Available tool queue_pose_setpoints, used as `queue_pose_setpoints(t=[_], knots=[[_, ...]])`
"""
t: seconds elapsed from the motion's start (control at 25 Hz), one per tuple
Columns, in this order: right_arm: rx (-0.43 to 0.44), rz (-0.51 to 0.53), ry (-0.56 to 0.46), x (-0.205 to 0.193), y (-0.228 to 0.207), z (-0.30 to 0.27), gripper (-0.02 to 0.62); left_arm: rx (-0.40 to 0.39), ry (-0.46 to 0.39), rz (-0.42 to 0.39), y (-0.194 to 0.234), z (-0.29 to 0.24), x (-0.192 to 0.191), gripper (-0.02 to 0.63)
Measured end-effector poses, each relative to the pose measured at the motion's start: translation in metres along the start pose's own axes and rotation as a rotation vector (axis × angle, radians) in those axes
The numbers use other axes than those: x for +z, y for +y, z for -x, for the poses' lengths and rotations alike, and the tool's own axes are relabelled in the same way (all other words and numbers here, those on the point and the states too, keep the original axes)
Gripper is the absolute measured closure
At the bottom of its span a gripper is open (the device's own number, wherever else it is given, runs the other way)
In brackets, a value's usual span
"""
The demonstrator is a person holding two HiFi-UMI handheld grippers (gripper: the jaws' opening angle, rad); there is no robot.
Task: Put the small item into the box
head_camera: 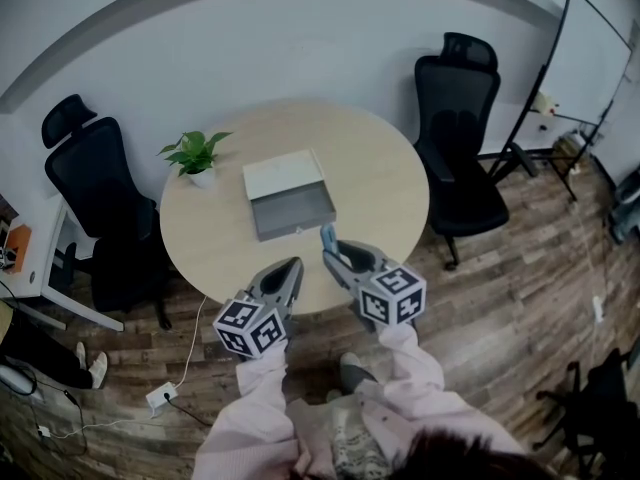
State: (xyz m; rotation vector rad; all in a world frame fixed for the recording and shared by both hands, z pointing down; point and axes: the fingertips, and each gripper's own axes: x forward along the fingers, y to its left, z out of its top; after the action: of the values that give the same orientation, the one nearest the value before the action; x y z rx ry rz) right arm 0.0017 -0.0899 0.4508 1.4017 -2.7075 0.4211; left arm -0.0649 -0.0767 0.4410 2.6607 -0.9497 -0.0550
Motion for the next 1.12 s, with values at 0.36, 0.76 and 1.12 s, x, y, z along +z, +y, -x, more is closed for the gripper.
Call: queue_pose_setpoints(t=[0.36, 0.76, 1.12], knots=[[0.01, -0.011, 0.007, 0.001, -0.017, -0.013, 0.466, 0.016, 0.006, 0.004, 0.011, -0.015, -0.001, 0.595], [0.06, -0.001, 0.033, 0.015, -0.037, -0.05, 0.466, 0.05, -0.008, 0.018, 0.041, -0.041, 0.014, 0.595], [0.081, -0.012, 0.068, 0.016, -0.059, -0.076, 0.466, 0.076, 0.004, 0.042, 0.065, -0.064, 0.016, 0.595]])
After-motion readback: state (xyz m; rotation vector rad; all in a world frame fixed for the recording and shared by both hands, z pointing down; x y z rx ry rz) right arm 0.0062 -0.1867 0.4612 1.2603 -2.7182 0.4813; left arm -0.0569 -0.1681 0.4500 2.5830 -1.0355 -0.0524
